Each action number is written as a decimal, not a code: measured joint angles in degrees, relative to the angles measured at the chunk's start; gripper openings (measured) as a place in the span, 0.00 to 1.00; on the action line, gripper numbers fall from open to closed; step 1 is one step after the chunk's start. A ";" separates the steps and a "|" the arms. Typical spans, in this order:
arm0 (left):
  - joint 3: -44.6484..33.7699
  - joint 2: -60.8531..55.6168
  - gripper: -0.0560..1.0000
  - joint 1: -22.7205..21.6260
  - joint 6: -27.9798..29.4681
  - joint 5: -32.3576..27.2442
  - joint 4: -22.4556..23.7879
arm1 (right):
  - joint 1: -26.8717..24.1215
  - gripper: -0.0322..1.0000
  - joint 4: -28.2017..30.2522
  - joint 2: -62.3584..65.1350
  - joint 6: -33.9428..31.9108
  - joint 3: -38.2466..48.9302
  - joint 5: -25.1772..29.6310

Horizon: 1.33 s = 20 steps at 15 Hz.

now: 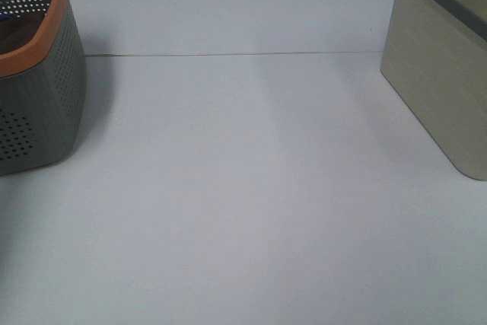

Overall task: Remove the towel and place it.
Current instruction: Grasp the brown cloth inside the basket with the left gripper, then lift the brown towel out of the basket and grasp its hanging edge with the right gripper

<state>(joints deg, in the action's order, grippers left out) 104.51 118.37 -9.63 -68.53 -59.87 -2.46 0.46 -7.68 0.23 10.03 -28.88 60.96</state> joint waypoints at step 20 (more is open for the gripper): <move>0.00 -34.32 0.05 10.94 8.37 24.01 3.32 | 0.00 0.64 0.00 0.00 0.00 0.00 0.00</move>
<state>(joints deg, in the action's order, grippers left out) 104.51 84.05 1.32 -60.16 -35.87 0.86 0.46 -7.68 0.23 10.03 -28.88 60.96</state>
